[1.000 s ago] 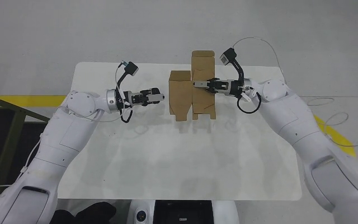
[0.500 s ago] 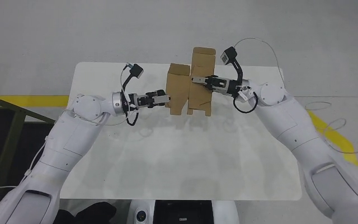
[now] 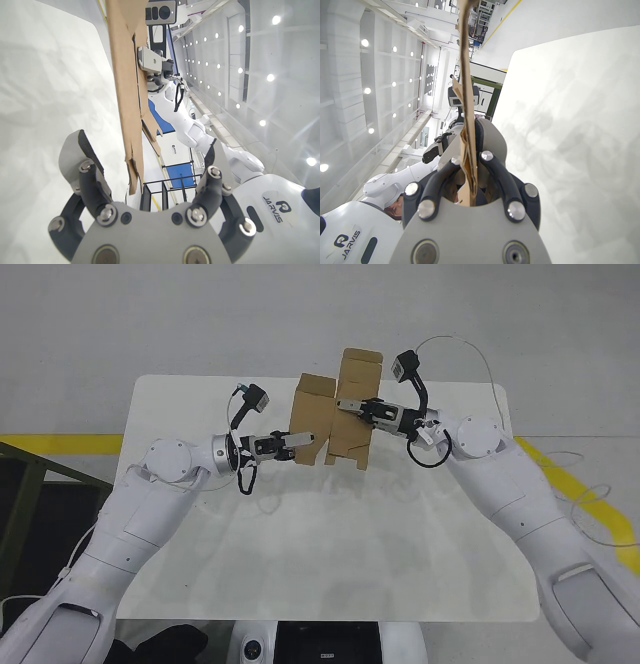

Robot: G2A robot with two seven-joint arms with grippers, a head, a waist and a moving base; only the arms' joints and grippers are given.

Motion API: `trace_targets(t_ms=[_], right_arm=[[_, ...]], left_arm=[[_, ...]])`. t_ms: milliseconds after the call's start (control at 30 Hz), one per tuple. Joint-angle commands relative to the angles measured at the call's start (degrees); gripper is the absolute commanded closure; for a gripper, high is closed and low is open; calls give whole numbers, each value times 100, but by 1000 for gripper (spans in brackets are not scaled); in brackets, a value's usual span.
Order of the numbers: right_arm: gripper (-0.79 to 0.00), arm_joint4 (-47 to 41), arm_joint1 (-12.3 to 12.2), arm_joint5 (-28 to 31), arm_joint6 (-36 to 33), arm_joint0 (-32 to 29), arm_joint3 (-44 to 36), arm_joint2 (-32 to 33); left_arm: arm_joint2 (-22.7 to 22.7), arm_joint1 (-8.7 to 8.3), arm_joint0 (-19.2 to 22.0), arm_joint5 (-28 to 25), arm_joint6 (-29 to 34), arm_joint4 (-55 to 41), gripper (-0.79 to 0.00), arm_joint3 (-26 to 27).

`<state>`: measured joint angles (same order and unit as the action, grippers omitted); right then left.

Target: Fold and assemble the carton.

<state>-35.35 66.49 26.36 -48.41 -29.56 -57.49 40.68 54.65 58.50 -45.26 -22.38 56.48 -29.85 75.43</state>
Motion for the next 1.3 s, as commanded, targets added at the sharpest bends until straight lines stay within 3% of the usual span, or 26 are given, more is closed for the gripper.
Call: trace_targets(t_ms=[0, 500, 533, 567, 600, 900, 1267], right_arm=[[0, 37, 8, -21, 12, -24, -14, 40], [0, 330, 66, -115, 36, -177, -14, 353], [-157, 339, 70, -122, 27, -187, -12, 374], [-385, 345, 72, -131, 14, -194, -11, 397], [-785, 334, 74, -142, 0, -203, -5, 426], [-785, 265, -13, -68, -718, -169, 223, 861], [-785, -316, -32, 390, -2277, -113, 788, 1156]], left_arm=[[9, 10, -2, 6, -20, 35, 0, -13], [128, 68, -49, 133, 3, 113, 0, -88], [137, 72, -48, 143, 17, 102, 0, -98], [150, 75, -44, 150, 24, 100, 0, -108], [161, 77, -40, 161, 39, 99, 0, -116], [363, 55, 130, 474, 739, -96, 0, -443], [491, -3, 368, 761, 1970, -91, 0, -688]])
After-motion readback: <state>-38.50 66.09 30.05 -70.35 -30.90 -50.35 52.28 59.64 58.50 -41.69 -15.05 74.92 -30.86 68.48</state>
